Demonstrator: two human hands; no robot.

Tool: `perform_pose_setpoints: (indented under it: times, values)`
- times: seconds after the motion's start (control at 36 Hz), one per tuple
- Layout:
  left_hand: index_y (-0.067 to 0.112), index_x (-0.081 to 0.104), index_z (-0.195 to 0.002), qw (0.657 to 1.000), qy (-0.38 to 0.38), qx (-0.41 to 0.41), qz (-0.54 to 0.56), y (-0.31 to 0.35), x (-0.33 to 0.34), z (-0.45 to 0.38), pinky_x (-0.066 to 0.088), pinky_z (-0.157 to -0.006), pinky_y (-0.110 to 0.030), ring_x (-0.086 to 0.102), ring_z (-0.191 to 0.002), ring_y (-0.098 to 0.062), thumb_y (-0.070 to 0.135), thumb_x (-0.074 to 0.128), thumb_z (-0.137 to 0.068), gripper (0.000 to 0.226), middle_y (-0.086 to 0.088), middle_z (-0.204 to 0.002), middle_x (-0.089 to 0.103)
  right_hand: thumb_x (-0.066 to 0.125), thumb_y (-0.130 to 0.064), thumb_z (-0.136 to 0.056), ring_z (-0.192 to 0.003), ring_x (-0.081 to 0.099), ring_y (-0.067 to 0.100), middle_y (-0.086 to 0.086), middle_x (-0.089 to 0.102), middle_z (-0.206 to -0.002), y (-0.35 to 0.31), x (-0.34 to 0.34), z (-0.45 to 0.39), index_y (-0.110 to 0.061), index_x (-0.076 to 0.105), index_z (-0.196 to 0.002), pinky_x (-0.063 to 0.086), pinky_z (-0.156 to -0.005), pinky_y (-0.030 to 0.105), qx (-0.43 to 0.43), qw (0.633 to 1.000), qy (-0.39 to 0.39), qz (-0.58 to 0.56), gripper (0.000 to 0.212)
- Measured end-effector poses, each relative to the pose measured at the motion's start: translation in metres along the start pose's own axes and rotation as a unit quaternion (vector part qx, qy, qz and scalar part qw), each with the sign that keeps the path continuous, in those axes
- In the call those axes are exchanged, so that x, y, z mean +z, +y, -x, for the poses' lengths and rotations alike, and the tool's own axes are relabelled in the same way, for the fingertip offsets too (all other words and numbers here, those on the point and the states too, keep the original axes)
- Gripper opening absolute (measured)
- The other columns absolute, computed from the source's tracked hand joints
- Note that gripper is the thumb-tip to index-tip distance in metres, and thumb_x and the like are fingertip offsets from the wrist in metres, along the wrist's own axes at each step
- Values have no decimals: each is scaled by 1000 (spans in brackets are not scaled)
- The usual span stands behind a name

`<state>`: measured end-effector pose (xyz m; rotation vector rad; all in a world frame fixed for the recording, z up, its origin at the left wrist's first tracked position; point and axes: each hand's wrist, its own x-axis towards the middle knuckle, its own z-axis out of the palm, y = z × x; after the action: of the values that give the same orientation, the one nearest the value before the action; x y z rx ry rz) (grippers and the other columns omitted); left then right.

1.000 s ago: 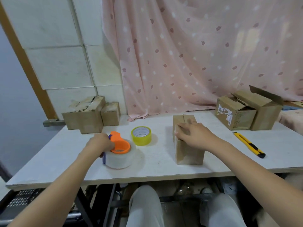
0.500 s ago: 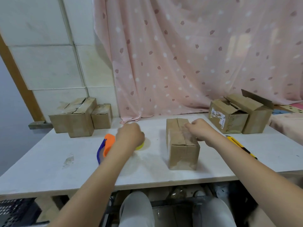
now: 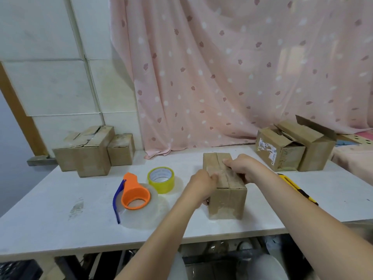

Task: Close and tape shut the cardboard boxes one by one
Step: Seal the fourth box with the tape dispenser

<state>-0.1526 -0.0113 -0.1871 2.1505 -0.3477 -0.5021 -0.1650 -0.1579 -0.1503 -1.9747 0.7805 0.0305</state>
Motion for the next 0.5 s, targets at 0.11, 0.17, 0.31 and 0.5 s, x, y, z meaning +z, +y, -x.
perform_pose_setpoints:
  times: [0.11, 0.17, 0.31, 0.5]
  values:
    - [3, 60, -107, 999, -11, 2, 42, 2, -8, 6, 62, -75, -42, 73, -74, -35, 43, 49, -98, 43, -13, -100, 70, 58, -33, -101, -72, 61, 29, 13, 61, -85, -6, -4, 2, -4, 52, -88, 56, -65, 41, 30, 999, -12, 1, 33]
    - [2, 61, -101, 1000, 0, 14, 28, 4, -15, 8, 62, -75, -40, 69, -68, -31, 44, 50, -97, 43, -13, -95, 71, 60, -35, -100, -83, 65, 31, 14, 65, -94, -12, -6, 4, -4, 56, -95, 58, -79, 45, 43, 999, -26, -17, 32]
    - [4, 65, -102, 997, 51, 57, -1, 12, -50, 12, 63, -73, -38, 72, -77, -28, 45, 51, -96, 44, -12, -100, 72, 57, -36, -101, -70, 62, 22, 9, 65, -83, -49, -4, 13, -7, 58, -94, 56, -66, 40, 13, 996, -54, -66, 30]
    - [0, 70, -100, 990, 111, 74, 55, 12, -126, 4, 60, -70, -39, 66, -72, -27, 41, 55, -98, 44, -16, -93, 73, 53, -43, -102, -58, 54, 15, 4, 57, -71, -131, 32, 15, -13, 52, -78, 45, -35, 19, -65, 996, -59, -22, 39]
